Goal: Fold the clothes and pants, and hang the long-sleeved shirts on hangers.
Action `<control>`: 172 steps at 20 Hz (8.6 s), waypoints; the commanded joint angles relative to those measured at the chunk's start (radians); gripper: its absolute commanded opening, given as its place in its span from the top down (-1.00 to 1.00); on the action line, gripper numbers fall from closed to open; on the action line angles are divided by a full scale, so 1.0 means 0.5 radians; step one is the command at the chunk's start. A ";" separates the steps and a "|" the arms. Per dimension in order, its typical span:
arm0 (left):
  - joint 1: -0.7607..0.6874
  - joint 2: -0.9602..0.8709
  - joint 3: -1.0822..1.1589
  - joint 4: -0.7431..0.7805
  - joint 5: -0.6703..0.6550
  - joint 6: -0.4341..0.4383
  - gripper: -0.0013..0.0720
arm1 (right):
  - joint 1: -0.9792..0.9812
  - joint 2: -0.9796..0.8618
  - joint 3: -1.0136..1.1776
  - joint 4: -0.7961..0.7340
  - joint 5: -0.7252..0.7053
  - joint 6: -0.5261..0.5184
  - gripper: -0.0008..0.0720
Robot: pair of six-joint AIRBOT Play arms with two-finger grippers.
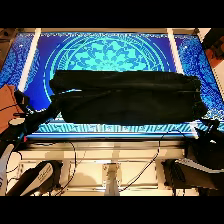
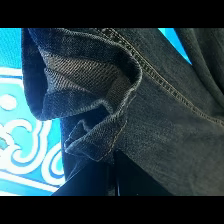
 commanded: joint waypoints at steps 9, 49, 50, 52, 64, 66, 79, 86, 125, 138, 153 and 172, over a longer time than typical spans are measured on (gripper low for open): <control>-0.002 -0.001 0.002 0.001 0.000 0.049 0.91 | 0.382 -0.375 0.333 0.061 -0.361 0.135 -0.64; -0.287 -1.229 1.872 0.582 0.056 -0.625 0.91 | 1.331 -0.398 1.361 -0.217 -0.858 1.563 0.90; -0.315 -1.263 1.872 0.461 0.238 -0.625 0.92 | 1.376 -0.458 1.384 -0.211 -0.947 1.691 0.91; -0.369 -1.317 1.872 0.198 0.685 -0.626 0.91 | 1.434 -0.604 1.485 -0.146 -1.091 1.984 0.90; -0.480 -1.496 2.170 0.132 0.789 -0.683 0.49 | 1.411 -1.553 2.835 -0.130 -0.208 1.415 -0.10; -0.611 -1.496 2.338 0.275 0.369 -0.539 0.92 | 1.376 -1.553 2.901 -0.280 0.072 1.277 0.87; -2.180 -1.997 2.718 0.407 0.398 -1.048 0.92 | 0.952 -1.543 2.782 -0.467 0.803 0.817 0.91; -2.236 -2.332 2.856 0.406 0.401 -1.421 0.92 | 0.964 -1.554 2.783 -0.692 0.795 1.024 -0.77; -2.177 -2.311 2.869 0.408 0.590 -1.447 0.91 | 1.096 -1.662 3.018 -0.367 0.864 0.950 0.90; -1.365 -1.259 2.869 1.491 -0.120 -1.421 0.91 | 2.432 -1.363 3.015 -0.307 0.637 1.003 0.91; -1.055 -1.071 2.868 1.490 -0.414 -1.328 0.42 | 3.508 -1.372 3.014 -1.563 0.533 0.999 0.88; -1.062 -1.046 2.868 1.466 -0.686 -1.067 0.15 | 1.930 -1.163 1.676 -0.176 0.401 0.356 -0.80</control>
